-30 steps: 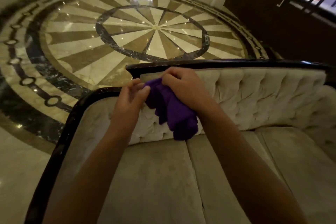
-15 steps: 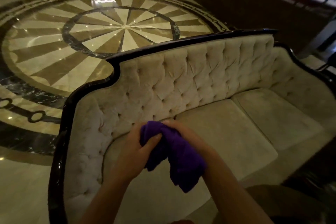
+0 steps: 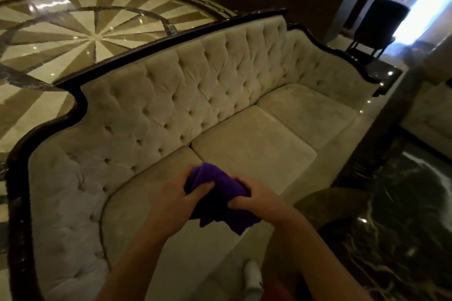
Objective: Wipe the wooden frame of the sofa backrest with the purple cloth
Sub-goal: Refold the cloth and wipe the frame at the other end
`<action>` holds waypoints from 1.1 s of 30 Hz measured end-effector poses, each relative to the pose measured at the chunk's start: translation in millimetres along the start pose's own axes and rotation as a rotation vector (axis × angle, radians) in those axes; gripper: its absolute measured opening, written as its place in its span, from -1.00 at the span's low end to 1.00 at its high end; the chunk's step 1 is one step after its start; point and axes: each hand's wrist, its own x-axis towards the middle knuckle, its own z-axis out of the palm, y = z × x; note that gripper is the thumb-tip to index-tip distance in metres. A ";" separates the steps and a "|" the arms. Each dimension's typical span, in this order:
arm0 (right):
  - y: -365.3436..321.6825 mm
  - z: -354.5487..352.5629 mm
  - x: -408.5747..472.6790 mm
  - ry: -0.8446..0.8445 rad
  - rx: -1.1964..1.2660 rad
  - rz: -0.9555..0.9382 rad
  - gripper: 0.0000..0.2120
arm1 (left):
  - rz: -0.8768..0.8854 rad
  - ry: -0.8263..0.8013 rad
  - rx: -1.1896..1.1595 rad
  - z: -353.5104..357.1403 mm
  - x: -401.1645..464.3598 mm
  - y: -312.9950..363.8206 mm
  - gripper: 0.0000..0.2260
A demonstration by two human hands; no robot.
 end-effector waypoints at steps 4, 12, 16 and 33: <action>25.5 -50.5 -18.2 0.137 -0.038 0.023 -0.70 | 0.030 -0.141 0.030 53.0 33.0 16.8 -0.69; 79.9 -189.8 -40.7 0.370 0.063 -0.030 -0.54 | 0.011 -0.022 0.024 195.8 111.8 54.9 -0.68; 108.5 -250.8 -47.1 0.587 0.125 -0.013 -0.54 | -0.042 0.197 0.005 259.5 142.2 76.6 -0.85; 141.2 -412.8 -5.0 0.923 -0.043 -0.007 -0.51 | -0.442 -0.495 -0.614 455.2 335.0 127.6 -0.77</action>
